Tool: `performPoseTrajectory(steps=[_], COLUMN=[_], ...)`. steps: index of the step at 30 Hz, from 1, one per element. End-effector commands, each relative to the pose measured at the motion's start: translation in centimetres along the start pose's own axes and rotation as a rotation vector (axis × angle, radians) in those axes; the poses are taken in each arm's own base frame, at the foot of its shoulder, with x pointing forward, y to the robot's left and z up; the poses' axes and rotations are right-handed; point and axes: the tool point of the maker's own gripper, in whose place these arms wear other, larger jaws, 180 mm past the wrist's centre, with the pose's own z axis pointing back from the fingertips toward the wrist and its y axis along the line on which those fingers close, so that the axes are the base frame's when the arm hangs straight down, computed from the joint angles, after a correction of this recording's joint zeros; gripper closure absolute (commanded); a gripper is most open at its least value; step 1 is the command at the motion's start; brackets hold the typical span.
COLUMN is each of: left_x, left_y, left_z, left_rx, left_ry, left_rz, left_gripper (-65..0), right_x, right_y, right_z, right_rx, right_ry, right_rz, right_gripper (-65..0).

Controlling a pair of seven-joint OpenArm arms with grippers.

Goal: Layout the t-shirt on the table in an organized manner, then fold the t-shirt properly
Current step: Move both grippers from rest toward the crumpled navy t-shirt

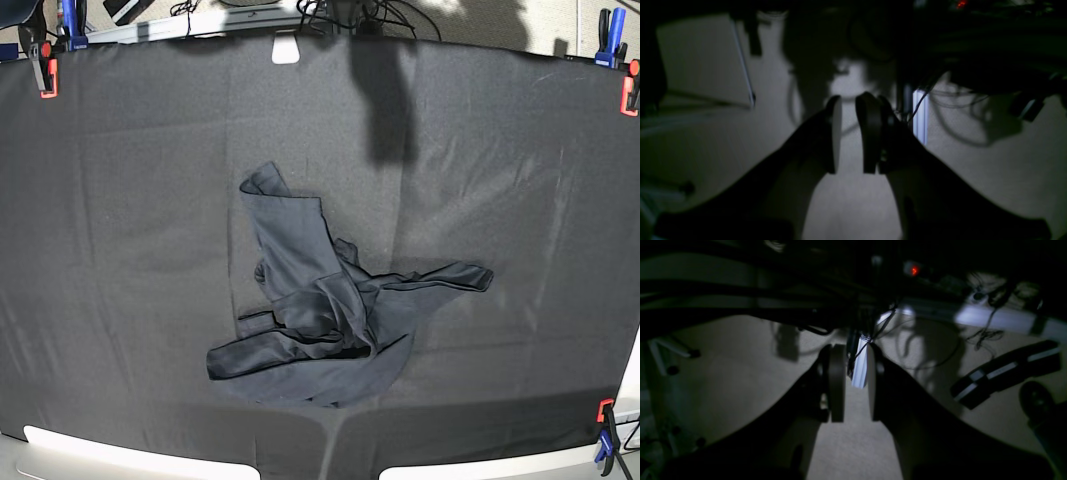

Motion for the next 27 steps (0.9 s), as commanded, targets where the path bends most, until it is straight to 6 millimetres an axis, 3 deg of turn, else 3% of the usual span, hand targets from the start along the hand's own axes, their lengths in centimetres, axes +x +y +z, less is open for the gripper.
performPoseTrajectory(steps=[1, 6, 11, 16, 20, 25, 27], left_x=[0.9, 6.0, 11.8, 18.0, 22.7, 27.1, 28.7], left_y=[0.4, 0.0, -0.5, -0.7, -0.4, 0.9, 1.2], left_z=[1.1, 3.6, 5.4, 7.2, 7.8, 8.0, 8.3], left_rx=[0.002, -0.032, -0.035, -0.003, 0.035, 0.123, 0.150], left_ry=[-0.031, -0.141, -0.256, -0.392, -0.471, -0.549, -0.592], left_rz=[-0.005, -0.071, -0.181, -0.301, -0.349, -0.418, -0.432], left_gripper=[-10.2, -10.2, -10.2, -10.2, -10.2, -10.2, -11.0], right_x=[0.6, 5.5, 11.2, 16.1, 19.7, 23.8, 25.7], right_y=[0.3, -1.3, -3.6, -3.5, -2.9, -3.5, -3.7], right_z=[1.0, 4.3, 7.3, 9.5, 9.8, 9.5, 9.7], right_rx=[0.006, -0.046, -0.137, -0.162, -0.162, -0.195, -0.210], right_ry=[-0.017, -0.100, -0.227, -0.343, -0.414, -0.478, -0.520], right_rz=[0.004, -0.018, 0.089, 0.180, 0.227, 0.276, 0.297], right_gripper=[-11.3, -11.3, -11.3, -11.3, -11.6, -26.9, -29.1])
